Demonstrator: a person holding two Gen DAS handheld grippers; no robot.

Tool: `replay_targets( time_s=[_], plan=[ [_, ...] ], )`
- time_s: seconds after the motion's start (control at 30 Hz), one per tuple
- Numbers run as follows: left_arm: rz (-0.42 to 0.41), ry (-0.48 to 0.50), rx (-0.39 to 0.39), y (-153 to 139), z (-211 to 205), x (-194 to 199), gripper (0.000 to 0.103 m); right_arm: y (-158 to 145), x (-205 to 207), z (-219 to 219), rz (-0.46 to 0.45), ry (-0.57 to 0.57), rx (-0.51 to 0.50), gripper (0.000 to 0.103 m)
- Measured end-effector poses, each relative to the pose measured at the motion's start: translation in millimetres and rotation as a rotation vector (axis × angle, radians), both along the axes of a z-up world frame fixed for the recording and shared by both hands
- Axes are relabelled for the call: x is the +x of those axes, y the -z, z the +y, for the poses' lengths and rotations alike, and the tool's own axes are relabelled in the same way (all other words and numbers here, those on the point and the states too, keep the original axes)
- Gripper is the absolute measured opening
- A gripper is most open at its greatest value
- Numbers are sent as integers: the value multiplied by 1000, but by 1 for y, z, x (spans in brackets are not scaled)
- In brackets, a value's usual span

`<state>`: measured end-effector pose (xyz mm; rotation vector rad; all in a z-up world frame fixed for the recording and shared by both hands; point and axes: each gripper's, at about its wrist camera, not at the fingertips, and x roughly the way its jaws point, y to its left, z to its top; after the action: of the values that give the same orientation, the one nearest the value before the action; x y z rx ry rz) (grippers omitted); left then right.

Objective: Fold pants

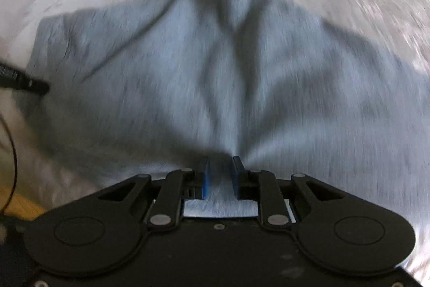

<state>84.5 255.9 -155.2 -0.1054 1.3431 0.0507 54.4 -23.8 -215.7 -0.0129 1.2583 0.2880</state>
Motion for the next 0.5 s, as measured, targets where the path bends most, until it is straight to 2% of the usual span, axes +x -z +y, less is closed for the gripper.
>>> replay_targets(
  time_s=[0.1, 0.23, 0.3, 0.4, 0.5],
  plan=[
    [-48, 40, -9, -14, -10, 0, 4, -15, -10, -7, -37, 62, 22, 20],
    [-130, 143, -148, -30, -41, 0, 4, -34, -6, -24, -115, 185, 24, 20],
    [-136, 213, -184, -29, -58, -3, 4, -42, 1, -36, -146, 225, 29, 20],
    [-93, 270, -229, -18, -78, -14, 4, -51, 3, -63, -193, 221, -4, 22],
    [35, 258, -184, 8, -89, -19, 4, -54, 27, -86, -227, 196, -45, 24]
  ],
)
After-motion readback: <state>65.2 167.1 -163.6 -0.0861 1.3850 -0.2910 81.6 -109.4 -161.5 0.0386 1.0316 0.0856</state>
